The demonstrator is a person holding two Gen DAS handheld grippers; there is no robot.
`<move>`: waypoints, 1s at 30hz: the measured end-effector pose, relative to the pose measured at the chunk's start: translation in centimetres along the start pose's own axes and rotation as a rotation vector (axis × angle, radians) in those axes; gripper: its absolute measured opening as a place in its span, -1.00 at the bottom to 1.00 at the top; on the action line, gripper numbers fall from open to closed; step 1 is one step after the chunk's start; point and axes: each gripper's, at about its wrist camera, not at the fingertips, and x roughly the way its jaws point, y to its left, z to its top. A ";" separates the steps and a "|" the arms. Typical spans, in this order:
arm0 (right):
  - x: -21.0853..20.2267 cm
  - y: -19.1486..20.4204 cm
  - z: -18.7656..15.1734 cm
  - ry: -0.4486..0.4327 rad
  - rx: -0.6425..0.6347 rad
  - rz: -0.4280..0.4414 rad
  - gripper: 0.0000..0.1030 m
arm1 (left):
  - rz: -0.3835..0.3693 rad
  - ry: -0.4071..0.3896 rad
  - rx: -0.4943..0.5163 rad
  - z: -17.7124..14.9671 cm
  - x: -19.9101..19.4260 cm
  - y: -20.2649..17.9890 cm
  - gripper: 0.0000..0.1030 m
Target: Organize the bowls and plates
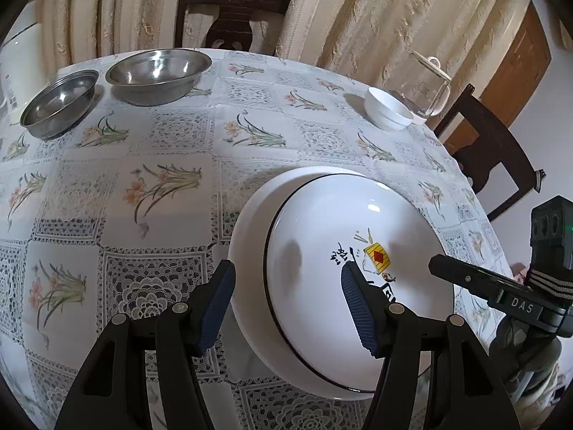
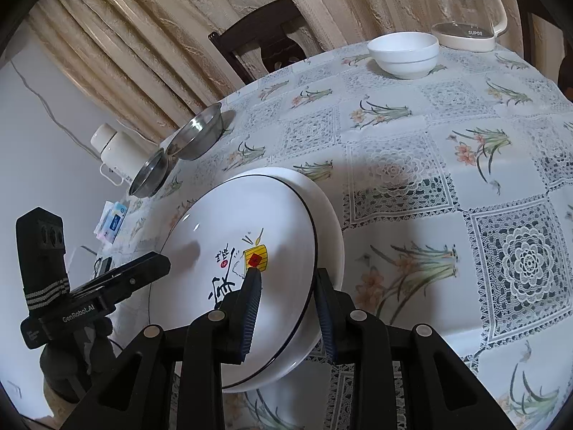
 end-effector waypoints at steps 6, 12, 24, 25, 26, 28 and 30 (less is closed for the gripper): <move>-0.9 0.0 0.3 -0.043 -0.005 -0.020 -0.35 | 0.001 -0.011 -0.014 -0.1 -0.3 0.3 0.21; -1.1 -0.6 0.5 -0.059 0.011 -0.027 -0.35 | -0.001 -0.016 -0.025 0.0 -0.4 0.5 0.21; 0.0 0.1 -0.2 -0.026 0.002 -0.011 -0.31 | 0.007 -0.013 -0.039 -0.1 -0.2 1.0 0.21; 0.1 0.1 -0.3 -0.024 0.004 -0.010 -0.31 | 0.007 -0.013 -0.040 -0.1 -0.2 1.0 0.21; 0.1 0.1 -0.3 -0.025 0.003 -0.012 -0.31 | 0.008 -0.012 -0.040 -0.2 -0.1 1.1 0.21; 0.1 0.2 -0.3 -0.026 0.001 -0.017 -0.31 | 0.011 -0.012 -0.041 -0.2 -0.1 1.2 0.21; 0.2 0.3 -0.2 -0.026 0.002 -0.018 -0.31 | 0.012 -0.010 -0.042 -0.2 0.1 1.2 0.21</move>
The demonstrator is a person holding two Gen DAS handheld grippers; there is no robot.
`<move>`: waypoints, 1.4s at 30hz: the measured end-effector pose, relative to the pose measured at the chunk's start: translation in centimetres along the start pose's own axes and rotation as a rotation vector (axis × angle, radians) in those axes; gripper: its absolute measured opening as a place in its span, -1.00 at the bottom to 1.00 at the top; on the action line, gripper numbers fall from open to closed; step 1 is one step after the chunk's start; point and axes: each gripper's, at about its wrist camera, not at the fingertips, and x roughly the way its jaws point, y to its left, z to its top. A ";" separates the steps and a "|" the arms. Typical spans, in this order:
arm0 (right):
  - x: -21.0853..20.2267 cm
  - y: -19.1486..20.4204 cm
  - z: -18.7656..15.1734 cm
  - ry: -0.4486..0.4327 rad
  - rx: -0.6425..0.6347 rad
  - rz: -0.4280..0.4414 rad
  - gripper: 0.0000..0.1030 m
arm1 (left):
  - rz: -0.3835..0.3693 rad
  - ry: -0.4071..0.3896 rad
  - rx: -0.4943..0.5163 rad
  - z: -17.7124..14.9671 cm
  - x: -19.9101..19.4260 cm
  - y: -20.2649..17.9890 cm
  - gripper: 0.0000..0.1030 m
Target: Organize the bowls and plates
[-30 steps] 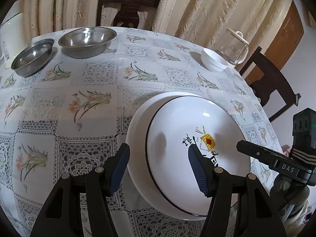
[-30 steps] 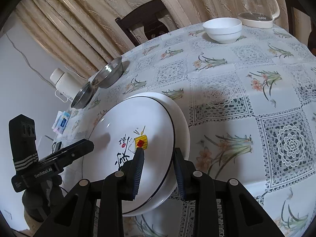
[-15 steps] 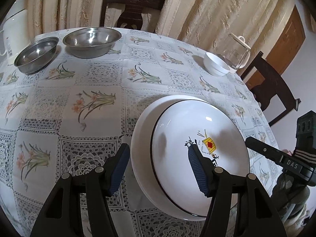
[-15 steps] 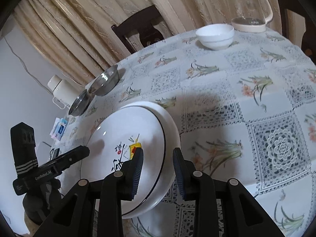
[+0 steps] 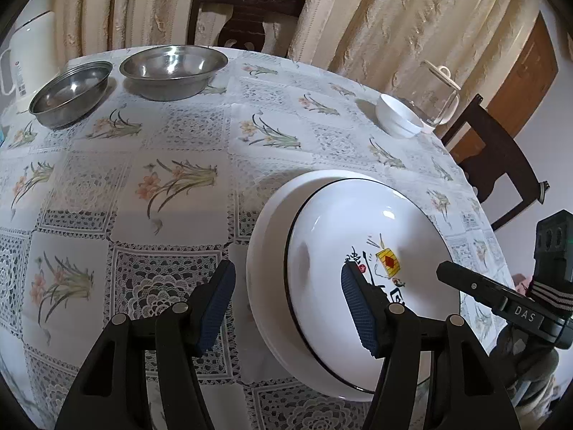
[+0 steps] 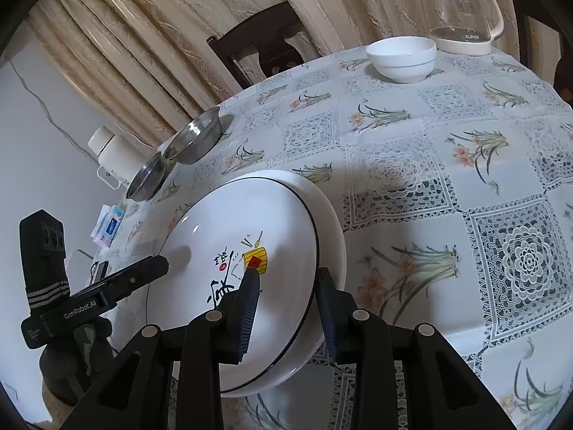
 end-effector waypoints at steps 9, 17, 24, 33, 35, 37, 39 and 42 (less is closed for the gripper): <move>0.2 0.0 0.1 0.002 0.002 0.007 -0.31 | -0.001 -0.003 -0.009 0.1 0.0 0.3 0.21; -1.1 -0.5 0.8 -0.052 0.025 -0.026 -0.31 | 0.000 -0.021 -0.034 0.1 -0.5 1.2 0.21; -1.7 -0.4 1.4 -0.085 0.042 -0.035 -0.31 | 0.025 -0.050 -0.042 0.3 -1.0 1.9 0.21; -1.7 0.5 2.2 -0.103 0.050 -0.028 -0.27 | 0.067 -0.087 -0.062 0.5 -1.7 3.6 0.21; -1.6 0.8 2.4 -0.101 0.051 -0.023 -0.27 | 0.073 -0.094 -0.070 0.6 -1.8 4.0 0.21; -1.3 1.1 2.5 -0.095 0.050 -0.018 -0.26 | 0.073 -0.098 -0.080 0.6 -1.8 4.4 0.21; -1.0 1.5 2.6 -0.086 0.048 -0.011 -0.26 | 0.075 -0.100 -0.089 0.7 -1.8 4.9 0.21; -0.5 2.1 2.8 -0.072 0.043 0.000 -0.23 | 0.079 -0.100 -0.105 0.8 -1.8 5.7 0.21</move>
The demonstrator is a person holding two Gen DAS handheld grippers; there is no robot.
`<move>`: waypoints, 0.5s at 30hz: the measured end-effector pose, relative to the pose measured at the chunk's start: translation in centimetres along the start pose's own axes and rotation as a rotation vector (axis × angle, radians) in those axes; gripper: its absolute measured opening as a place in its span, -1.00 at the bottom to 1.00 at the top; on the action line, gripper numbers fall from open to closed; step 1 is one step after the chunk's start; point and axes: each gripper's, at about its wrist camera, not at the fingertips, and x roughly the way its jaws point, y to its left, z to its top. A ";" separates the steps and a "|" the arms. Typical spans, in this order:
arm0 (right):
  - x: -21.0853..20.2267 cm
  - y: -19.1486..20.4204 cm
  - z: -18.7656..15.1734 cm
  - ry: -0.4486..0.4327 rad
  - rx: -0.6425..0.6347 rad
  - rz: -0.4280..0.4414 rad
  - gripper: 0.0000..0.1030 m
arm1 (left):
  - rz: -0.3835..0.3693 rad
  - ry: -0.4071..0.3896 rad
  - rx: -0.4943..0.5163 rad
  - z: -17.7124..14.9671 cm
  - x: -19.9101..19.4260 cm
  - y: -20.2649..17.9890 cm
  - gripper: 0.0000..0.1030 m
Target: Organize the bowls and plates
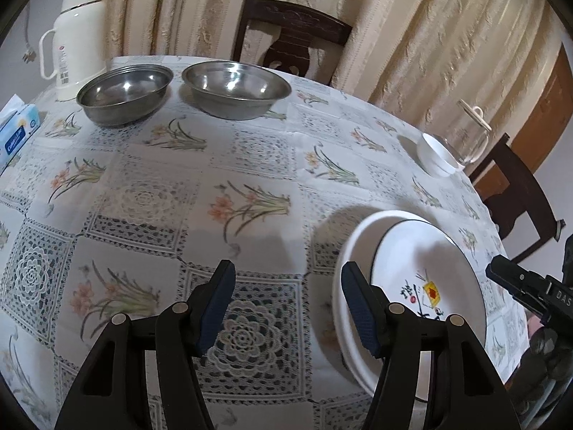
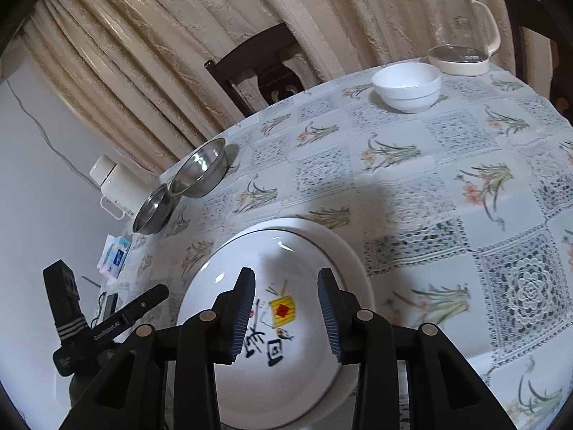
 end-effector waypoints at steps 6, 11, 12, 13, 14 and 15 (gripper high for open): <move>1.0 1.5 0.4 0.030 -0.020 0.020 -0.15 | 0.015 -0.011 -0.043 0.5 0.1 1.9 0.21; 2.2 3.1 1.0 0.073 -0.038 0.044 -0.10 | 0.036 -0.020 -0.086 1.0 0.3 3.8 0.21; 2.5 3.4 1.2 0.083 -0.042 0.049 -0.10 | 0.041 -0.023 -0.095 1.2 0.4 4.3 0.21; 2.8 3.7 1.3 0.093 -0.045 0.055 -0.09 | 0.044 -0.026 -0.100 1.3 0.4 4.6 0.21; 3.1 4.0 1.5 0.104 -0.047 0.062 -0.08 | 0.049 -0.030 -0.106 1.5 0.5 4.9 0.21; 3.4 4.3 1.7 0.115 -0.047 0.069 -0.07 | 0.052 -0.034 -0.112 1.7 0.5 5.2 0.21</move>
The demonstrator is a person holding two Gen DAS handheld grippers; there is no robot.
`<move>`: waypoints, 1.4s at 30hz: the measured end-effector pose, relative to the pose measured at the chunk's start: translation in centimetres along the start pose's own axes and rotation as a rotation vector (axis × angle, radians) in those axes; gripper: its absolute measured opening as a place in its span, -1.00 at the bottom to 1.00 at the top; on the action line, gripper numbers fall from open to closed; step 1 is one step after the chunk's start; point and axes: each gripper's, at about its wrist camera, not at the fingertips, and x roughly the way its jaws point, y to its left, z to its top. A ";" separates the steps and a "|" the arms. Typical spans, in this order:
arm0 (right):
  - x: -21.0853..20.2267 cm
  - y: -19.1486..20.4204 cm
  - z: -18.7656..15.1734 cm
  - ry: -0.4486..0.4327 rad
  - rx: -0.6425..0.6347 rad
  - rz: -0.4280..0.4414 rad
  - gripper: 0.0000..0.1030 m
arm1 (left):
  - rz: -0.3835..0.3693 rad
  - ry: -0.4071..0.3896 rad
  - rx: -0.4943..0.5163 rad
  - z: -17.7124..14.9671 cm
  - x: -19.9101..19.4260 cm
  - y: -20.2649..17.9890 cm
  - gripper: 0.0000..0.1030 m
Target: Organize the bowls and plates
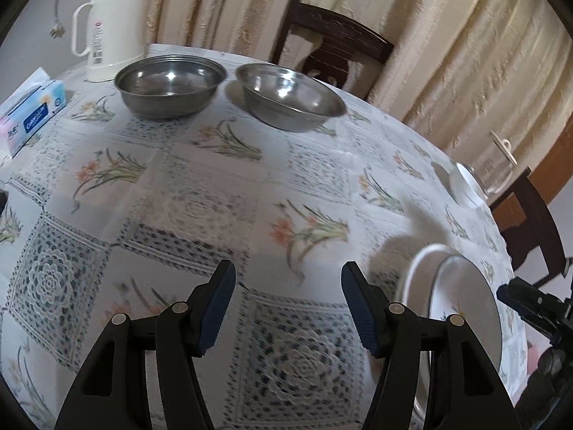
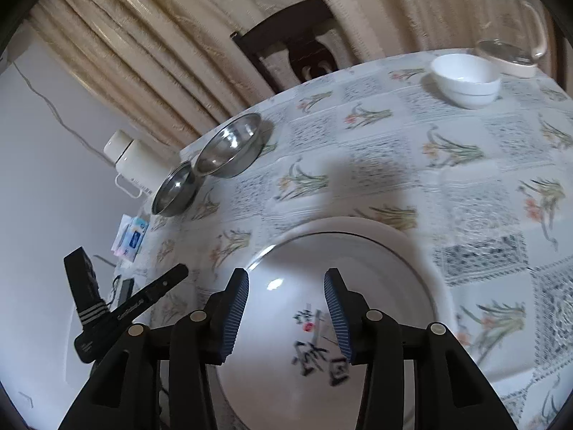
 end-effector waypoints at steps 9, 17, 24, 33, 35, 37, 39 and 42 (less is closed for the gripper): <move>3.5 3.0 1.9 0.108 -0.001 0.065 -0.04 | 0.052 -0.086 -0.030 3.2 -0.5 2.8 0.21; 6.9 5.9 3.9 0.195 -0.018 0.094 -0.03 | 0.047 -0.125 -0.118 7.0 -0.5 6.1 0.21; 9.4 9.1 6.2 0.227 -0.041 0.109 -0.03 | 0.086 -0.164 -0.258 10.8 0.7 10.9 0.21; 13.7 13.4 9.0 0.235 -0.073 0.142 -0.03 | 0.202 -0.191 -0.293 15.4 3.1 14.3 0.21; 14.8 14.2 9.3 0.234 -0.075 0.153 -0.03 | 0.217 -0.195 -0.302 15.9 3.7 14.9 0.21; 16.0 15.1 9.5 0.238 -0.086 0.160 -0.02 | 0.235 -0.199 -0.310 16.1 4.1 15.7 0.21; 17.3 16.0 9.6 0.231 -0.103 0.150 0.02 | 0.250 -0.198 -0.313 16.1 4.6 16.5 0.21; 19.5 16.9 9.9 0.223 -0.114 0.138 0.03 | 0.223 -0.189 -0.325 16.0 5.4 17.7 0.21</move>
